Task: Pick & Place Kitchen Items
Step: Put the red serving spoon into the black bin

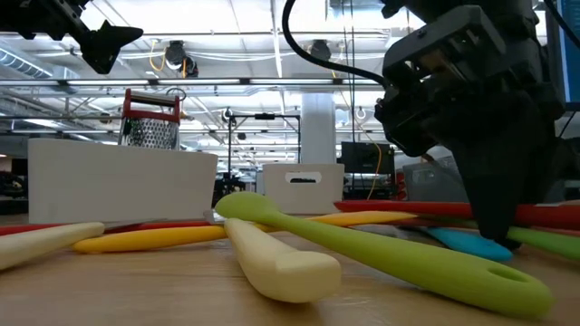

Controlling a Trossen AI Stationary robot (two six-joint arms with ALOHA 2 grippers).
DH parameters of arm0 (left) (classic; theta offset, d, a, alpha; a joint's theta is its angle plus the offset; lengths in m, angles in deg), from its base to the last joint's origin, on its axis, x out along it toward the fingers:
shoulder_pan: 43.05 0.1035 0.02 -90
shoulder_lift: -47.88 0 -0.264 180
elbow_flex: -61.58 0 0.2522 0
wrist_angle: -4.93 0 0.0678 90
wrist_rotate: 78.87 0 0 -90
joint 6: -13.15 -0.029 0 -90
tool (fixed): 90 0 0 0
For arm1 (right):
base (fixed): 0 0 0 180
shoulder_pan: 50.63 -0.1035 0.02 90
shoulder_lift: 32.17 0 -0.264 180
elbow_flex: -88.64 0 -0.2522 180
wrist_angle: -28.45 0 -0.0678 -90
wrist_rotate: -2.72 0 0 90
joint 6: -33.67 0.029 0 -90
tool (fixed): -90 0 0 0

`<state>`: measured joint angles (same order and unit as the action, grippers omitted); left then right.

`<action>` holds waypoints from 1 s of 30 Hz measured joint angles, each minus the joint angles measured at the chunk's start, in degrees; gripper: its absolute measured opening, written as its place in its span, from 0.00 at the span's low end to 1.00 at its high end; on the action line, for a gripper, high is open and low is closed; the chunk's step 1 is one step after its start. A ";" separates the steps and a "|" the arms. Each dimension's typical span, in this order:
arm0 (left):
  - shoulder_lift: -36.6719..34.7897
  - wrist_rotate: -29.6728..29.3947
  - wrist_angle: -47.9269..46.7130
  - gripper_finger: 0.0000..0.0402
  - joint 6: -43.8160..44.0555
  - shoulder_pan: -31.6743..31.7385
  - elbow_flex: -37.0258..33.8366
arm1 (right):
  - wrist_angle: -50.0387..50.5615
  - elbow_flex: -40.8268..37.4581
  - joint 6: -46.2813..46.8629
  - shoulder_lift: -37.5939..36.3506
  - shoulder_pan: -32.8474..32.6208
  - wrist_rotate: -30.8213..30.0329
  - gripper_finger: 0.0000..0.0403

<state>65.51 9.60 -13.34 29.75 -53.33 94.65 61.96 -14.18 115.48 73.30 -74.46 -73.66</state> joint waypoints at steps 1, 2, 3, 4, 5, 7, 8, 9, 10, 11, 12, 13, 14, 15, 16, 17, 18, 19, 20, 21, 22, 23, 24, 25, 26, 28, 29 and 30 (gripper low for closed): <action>0.00 0.00 0.00 0.85 0.00 0.00 0.00 | 0.00 0.00 0.00 0.00 0.00 0.02 0.17; 0.00 0.01 -0.01 0.85 0.00 0.00 0.00 | -0.02 0.00 0.00 0.00 0.00 0.06 0.17; 0.00 0.01 -0.02 0.85 0.00 0.00 0.00 | -0.01 0.00 0.02 0.00 0.00 0.10 0.17; 0.00 0.01 0.00 0.85 0.02 0.00 0.00 | -0.01 0.00 0.21 0.00 0.00 0.11 0.18; -0.01 0.01 0.00 0.85 0.02 0.00 0.00 | -0.02 0.00 0.56 0.00 0.00 0.11 0.18; 0.00 0.01 0.00 0.85 0.02 0.00 0.00 | 0.07 -0.02 1.08 -0.41 0.00 0.06 0.19; 0.00 0.01 0.00 0.85 0.02 0.00 0.00 | 0.19 -0.07 1.07 -0.68 0.00 -0.02 0.19; -0.02 0.01 -0.02 0.85 0.04 0.00 0.00 | 0.09 -0.07 1.05 -0.81 0.00 0.02 0.19; -0.01 0.01 0.01 0.85 0.04 0.01 0.00 | -0.23 -0.07 1.15 -0.95 0.00 0.02 0.19; 0.00 0.03 0.01 0.85 0.04 0.02 0.00 | -0.22 -0.07 1.30 -1.29 0.00 -0.04 0.19; 0.00 0.03 -0.01 0.85 0.05 0.02 0.00 | 0.15 -0.07 1.29 -1.71 0.00 -0.03 0.18; -0.01 0.03 0.02 0.85 0.07 0.02 0.00 | 0.27 -0.07 1.29 -2.01 0.00 0.04 0.18; -0.02 0.03 0.03 0.85 0.07 0.02 0.00 | 0.02 -0.07 1.33 -2.14 0.00 0.03 0.17; 0.00 0.05 0.02 0.85 0.07 0.02 0.00 | -0.18 -0.04 1.34 -2.14 0.00 0.02 0.17; 0.00 0.05 -0.01 0.85 0.07 0.01 0.00 | -0.03 -0.05 1.34 -2.14 0.00 0.05 0.17; -0.02 0.05 0.04 0.85 0.07 0.02 0.00 | 0.20 -0.07 1.43 -2.14 0.00 0.05 0.17; 0.00 0.05 0.04 0.85 0.07 0.02 0.00 | 0.14 -0.07 1.47 -2.14 0.00 0.07 0.17; 0.00 0.05 0.02 0.85 0.07 0.02 0.00 | -0.14 -0.07 1.47 -2.14 0.00 0.07 0.17; 0.00 0.05 0.02 0.85 0.07 0.02 0.00 | -0.22 -0.06 1.47 -2.14 0.00 0.07 0.17; -0.02 0.05 0.04 0.85 0.07 0.02 0.00 | -0.13 -0.07 1.48 -2.14 0.00 0.05 0.18; -0.01 0.07 0.04 0.85 0.07 0.02 0.00 | -0.03 -0.07 1.69 -2.14 0.00 0.05 0.18; 0.00 0.08 0.01 0.85 0.09 0.02 0.00 | -0.02 -0.07 2.02 -2.14 0.00 0.05 0.17; 0.00 0.08 0.02 0.85 0.07 0.02 0.00 | -0.05 -0.07 2.21 -2.27 0.00 -0.02 0.17; 0.00 0.08 0.03 0.85 0.09 0.02 0.00 | 0.16 -0.06 2.34 -2.63 0.00 -0.24 0.16; -0.02 0.08 0.04 0.85 0.07 0.02 0.00 | 0.23 -0.07 2.32 -2.91 0.00 -0.58 0.15; 0.00 0.09 0.04 0.85 0.09 0.02 0.00 | 0.01 -0.04 2.38 -3.58 0.00 -2.01 0.15; -0.02 0.10 0.02 0.85 0.08 0.02 0.00 | 0.32 -0.04 2.52 -4.05 0.00 -2.91 0.15; -0.01 0.10 0.02 0.85 0.09 0.02 0.00 | 0.61 -0.07 2.56 -4.57 0.00 -3.43 0.15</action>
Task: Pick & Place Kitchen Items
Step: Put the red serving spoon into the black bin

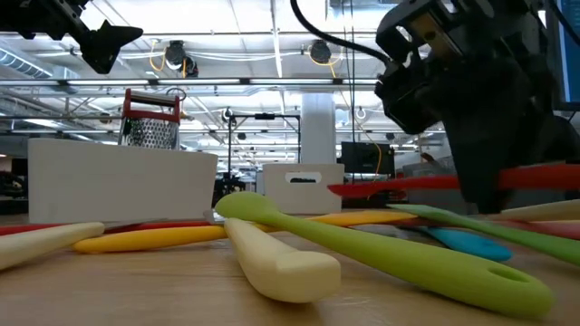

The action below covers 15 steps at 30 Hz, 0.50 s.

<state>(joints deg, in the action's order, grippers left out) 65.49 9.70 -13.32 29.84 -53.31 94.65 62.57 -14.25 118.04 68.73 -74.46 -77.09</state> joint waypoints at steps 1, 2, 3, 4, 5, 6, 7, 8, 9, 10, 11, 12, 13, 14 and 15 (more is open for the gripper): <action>0.01 0.00 0.00 0.85 -0.01 0.00 0.00 | -0.24 0.00 0.00 -0.61 0.16 -0.54 0.15; 0.01 0.00 0.00 0.85 -0.03 0.00 0.00 | -0.67 0.02 0.01 -1.14 0.17 -1.18 0.16; 0.01 0.00 0.00 0.85 -0.08 0.00 0.00 | -0.77 0.02 -0.01 -1.71 0.25 -1.51 0.16; -0.01 -0.01 0.02 0.85 -0.09 0.00 0.00 | -0.69 0.02 -0.23 -2.41 0.26 -1.80 0.15; 0.01 -0.02 0.04 0.85 -0.06 0.00 0.00 | -0.94 0.02 -0.68 -2.92 0.26 -2.62 0.15; 0.01 -0.03 0.02 0.85 -0.04 0.00 0.00 | -1.96 0.02 -1.10 -3.42 0.30 -3.40 0.15; 0.01 -0.05 0.07 0.85 -0.02 0.00 0.00 | -3.46 0.02 -1.42 -4.03 0.37 -4.34 0.15; 0.00 -0.07 0.11 0.85 0.02 0.00 0.00 | -4.62 0.02 -2.25 -4.77 0.37 -5.41 0.15; -0.01 -0.08 0.11 0.85 0.33 0.00 0.00 | -6.05 0.02 -3.43 -5.57 0.37 -6.29 0.15; 0.01 -0.10 0.15 0.85 0.63 0.00 0.00 | -8.35 0.02 -4.70 -6.34 0.47 -7.43 0.15; 0.01 -0.09 0.33 0.85 1.20 0.00 0.00 | -10.94 0.03 -6.01 -6.97 0.52 -8.69 0.15; 0.01 -0.09 0.69 0.85 1.91 0.00 0.00 | -13.33 0.04 -7.45 -7.58 0.63 -10.04 0.15; 0.00 -0.11 1.30 0.85 2.51 0.00 0.00 | -15.57 0.04 -9.04 -8.10 0.86 -11.10 0.15; 0.01 -0.09 1.85 0.85 3.37 0.00 0.00 | -18.01 0.04 -10.69 -8.59 1.04 -12.07 0.15; -0.01 -0.11 2.05 0.85 3.96 0.00 0.00 | -20.14 0.04 -12.28 -9.06 1.29 -12.85 0.15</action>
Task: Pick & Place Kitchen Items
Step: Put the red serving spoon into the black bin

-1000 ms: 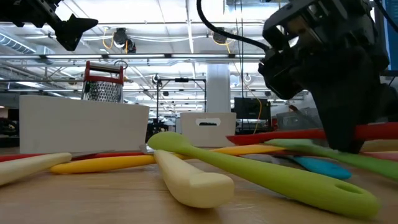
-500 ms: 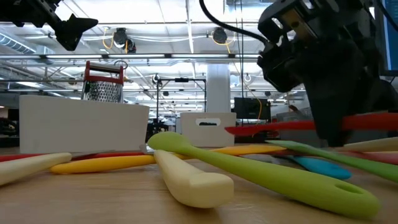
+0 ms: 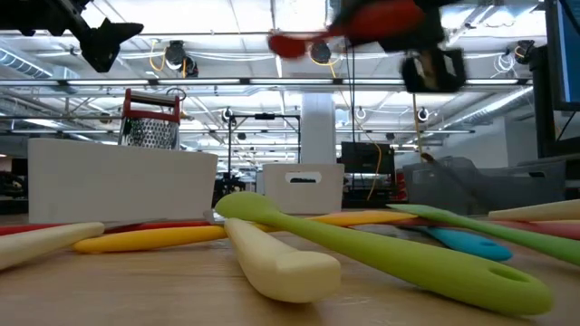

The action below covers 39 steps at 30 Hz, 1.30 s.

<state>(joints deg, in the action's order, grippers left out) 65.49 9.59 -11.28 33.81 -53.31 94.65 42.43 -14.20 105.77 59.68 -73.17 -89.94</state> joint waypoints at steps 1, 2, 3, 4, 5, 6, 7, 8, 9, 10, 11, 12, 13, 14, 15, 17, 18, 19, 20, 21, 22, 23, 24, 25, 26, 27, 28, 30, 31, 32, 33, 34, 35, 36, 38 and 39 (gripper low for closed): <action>0.01 0.04 0.43 0.85 0.54 0.00 0.00 | -1.88 0.00 -1.43 -0.46 0.27 -0.57 0.15; 0.02 0.06 1.11 0.85 0.98 -0.02 0.00 | -3.81 0.00 -2.82 -0.79 0.59 -0.65 0.15; 0.01 0.06 1.82 0.85 1.39 -0.02 0.00 | -5.68 0.03 -4.13 -0.97 0.94 -0.73 0.15; 0.01 0.06 2.82 0.85 1.79 -0.04 0.00 | -7.02 0.07 -5.30 -1.16 1.28 -0.73 0.15; 0.20 0.07 4.16 0.85 2.27 -0.04 0.00 | -7.61 0.06 -6.35 -1.42 1.56 -0.75 0.15; 0.71 0.07 5.74 0.85 2.58 -0.04 0.00 | -8.41 0.02 -7.34 -1.50 1.94 -0.77 0.15; 1.28 0.06 7.36 0.85 3.09 -0.04 0.00 | -9.71 0.02 -8.33 -1.52 2.39 -0.78 0.15; 1.85 0.07 8.95 0.85 3.63 -0.04 0.00 | -10.50 0.06 -9.31 -1.54 2.79 -0.83 0.15; 2.57 0.08 11.04 0.85 4.00 -0.04 0.00 | -10.76 0.07 -10.27 -1.59 3.17 -1.32 0.15; 3.52 0.07 13.36 0.85 4.19 -0.04 0.02 | -11.22 0.07 -11.10 -1.59 3.51 -2.04 0.15; 4.55 0.05 15.45 0.85 4.56 -0.04 0.02 | -11.98 0.07 -12.06 -1.55 3.83 -2.47 0.15; 5.81 -0.08 17.11 0.85 5.05 -0.04 0.02 | -12.59 0.07 -13.01 -1.52 4.12 -3.33 0.15; 7.33 -0.34 18.83 0.85 5.63 -0.04 0.02 | -13.24 0.07 -13.85 -1.52 4.42 -3.94 0.15; 8.84 -0.92 20.44 0.85 6.25 -0.04 0.02 | -13.97 0.07 -14.63 -1.54 4.64 -4.92 0.15; 10.42 -1.96 22.08 0.85 6.96 -0.05 0.02 | -14.40 0.07 -15.40 -1.54 4.97 -5.81 0.15; 14.05 -4.35 25.45 0.85 8.65 -0.04 0.02 | -15.05 0.07 -16.93 -1.56 5.43 -7.40 0.15; 15.86 -5.64 26.92 0.85 9.66 -0.04 0.02 | -15.71 0.07 -17.71 -1.52 5.70 -8.06 0.15; 17.74 -6.88 28.58 0.85 10.63 -0.04 0.02 | -16.12 0.07 -18.26 -1.52 6.01 -8.30 0.15; 19.69 -7.84 30.34 0.85 11.60 -0.04 0.02 | -16.35 0.07 -18.67 -1.55 6.17 -9.12 0.15; 21.49 -8.67 31.90 0.85 12.55 -0.04 0.02 | -16.30 0.07 -18.90 -1.59 6.38 -9.67 0.15; 23.35 -9.35 33.45 0.85 13.29 -0.04 0.02 | -16.08 0.07 -19.19 -1.59 6.52 -10.12 0.15; 25.12 -10.13 35.37 0.85 13.88 -0.04 0.03 | -15.53 0.07 -19.44 -1.59 6.54 -10.95 0.15; 26.75 -10.85 36.86 0.85 14.50 -0.04 0.33 | -14.66 0.07 -19.48 -1.59 6.62 -11.71 0.15; 28.42 -11.36 37.80 0.85 14.73 -0.04 1.00 | -13.99 0.05 -19.46 -1.59 6.75 -12.52 0.15; 29.97 -11.76 38.19 0.85 15.10 -0.04 1.84 | -13.22 0.07 -19.42 -1.59 6.87 -12.68 0.15; 31.54 -12.07 38.18 0.85 15.50 -0.04 2.74 | -12.60 0.06 -19.41 -1.59 7.03 -13.38 0.15; 33.28 -12.08 38.13 0.85 15.61 -0.04 3.87 | -12.08 0.06 -19.38 -1.59 7.17 -13.99 0.15; 36.51 -12.04 38.15 0.85 15.60 -0.04 6.50 | -11.39 0.02 -19.46 -1.59 7.57 -15.12 0.15; 38.09 -12.04 37.99 0.85 15.53 -0.04 7.97 | -11.11 0.02 -19.46 -1.76 7.72 -15.30 0.15; 39.73 -12.04 37.82 0.85 15.19 -0.04 9.63 | -10.64 0.02 -19.64 -2.11 7.92 -15.32 0.15; 41.36 -12.03 37.53 0.85 14.49 -0.04 11.26 | -10.39 0.00 -20.12 -2.46 8.03 -15.36 0.15; 42.85 -12.05 36.72 0.85 13.68 -0.04 12.84 | -10.66 0.00 -20.70 -2.66 8.28 -15.48 0.15; 44.38 -12.05 35.96 0.85 12.95 -0.04 14.44 | -10.96 0.01 -21.29 -2.78 8.44 -15.60 0.15; 45.81 -12.04 35.21 0.85 12.32 -0.04 16.14 | -10.63 0.02 -22.02 -3.19 8.58 -15.80 0.15; 48.61 -12.05 33.67 0.85 11.30 -0.04 19.56 | -9.10 -0.09 -23.64 -4.52 8.65 -16.79 0.15; 49.73 -12.04 32.69 0.85 10.88 -0.04 21.01 | -9.39 -0.05 -24.21 -5.03 8.84 -16.94 0.15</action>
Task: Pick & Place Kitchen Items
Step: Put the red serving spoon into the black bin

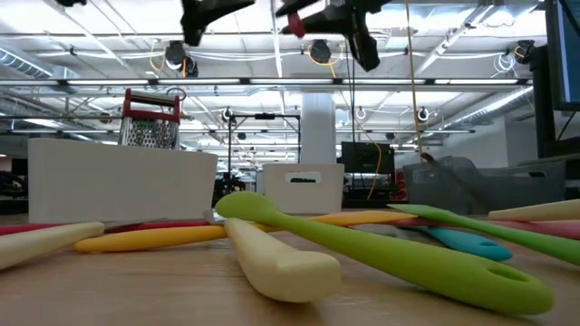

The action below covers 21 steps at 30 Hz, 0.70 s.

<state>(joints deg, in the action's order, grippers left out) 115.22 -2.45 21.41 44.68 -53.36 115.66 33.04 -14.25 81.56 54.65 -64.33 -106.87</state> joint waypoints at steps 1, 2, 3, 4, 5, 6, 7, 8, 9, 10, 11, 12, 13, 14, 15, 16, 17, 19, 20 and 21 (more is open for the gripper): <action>1.09 0.00 -0.66 0.85 -0.34 0.00 1.28 | 0.08 0.12 -0.65 -0.75 0.21 -0.23 0.15; 2.19 0.00 -1.18 0.85 -0.38 0.00 2.43 | 1.21 0.13 -1.17 -1.73 0.23 -0.26 0.15; 3.34 0.02 -1.51 0.85 -0.32 0.05 3.65 | 2.24 0.07 -1.78 -2.57 0.25 -0.24 0.15; 4.40 0.03 -1.69 0.85 -0.01 0.15 4.79 | 2.12 0.03 -2.20 -3.21 0.25 -0.24 0.15; 5.27 0.03 -1.89 0.85 0.16 0.34 5.62 | 1.86 0.03 -2.56 -3.87 0.25 -0.19 0.15; 6.28 0.03 -2.18 0.85 0.48 0.51 6.46 | 2.16 0.03 -3.02 -4.66 0.25 -0.14 0.15; 7.42 0.24 -2.04 0.85 0.59 0.74 7.56 | 2.52 0.03 -3.55 -5.51 0.25 -0.04 0.15; 8.43 0.60 -1.86 0.85 0.73 1.00 8.51 | 2.55 0.03 -3.89 -6.18 0.23 0.11 0.15; 9.35 0.84 -2.00 0.85 1.09 1.18 9.25 | 2.63 0.05 -3.99 -6.68 0.23 0.15 0.15; 10.35 1.41 -2.19 0.85 1.49 1.39 10.17 | 3.26 0.11 -3.97 -7.12 0.23 0.13 0.15; 11.62 1.91 -1.89 0.85 2.15 1.68 11.31 | 4.23 0.11 -3.89 -7.57 0.23 0.23 0.15; 12.58 2.41 -1.88 0.85 2.59 1.93 12.23 | 5.07 0.10 -3.88 -7.72 0.23 0.26 0.15; 13.44 3.07 -2.06 0.85 2.91 2.14 13.01 | 5.10 0.09 -3.87 -7.75 0.23 0.28 0.15; 14.45 3.47 -2.20 0.85 3.28 2.35 13.95 | 4.95 0.09 -3.86 -7.75 0.23 0.28 0.15; 15.45 3.92 -2.02 0.85 3.50 2.63 14.96 | 5.16 0.09 -3.86 -7.75 0.12 0.30 0.15; 16.27 4.14 -1.92 0.85 3.52 2.87 15.76 | 5.37 0.09 -3.87 -7.75 0.03 0.35 0.15; 16.84 4.20 -2.28 0.85 3.54 3.11 16.41 | 5.35 0.09 -3.92 -7.75 -0.13 0.44 0.15; 18.12 4.59 -2.19 0.85 3.60 3.59 17.72 | 5.54 0.09 -4.02 -7.75 -0.45 0.40 0.15; 18.60 4.60 -1.99 0.85 3.74 3.93 18.22 | 5.60 0.09 -4.02 -7.75 -0.64 0.26 0.15; 18.71 4.63 -2.58 0.85 3.85 4.18 18.36 | 5.62 0.09 -4.02 -7.75 -0.66 0.26 0.15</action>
<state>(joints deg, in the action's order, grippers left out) 133.94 2.18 18.83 48.54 -49.17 134.02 38.66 -14.16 77.54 46.90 -65.00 -106.62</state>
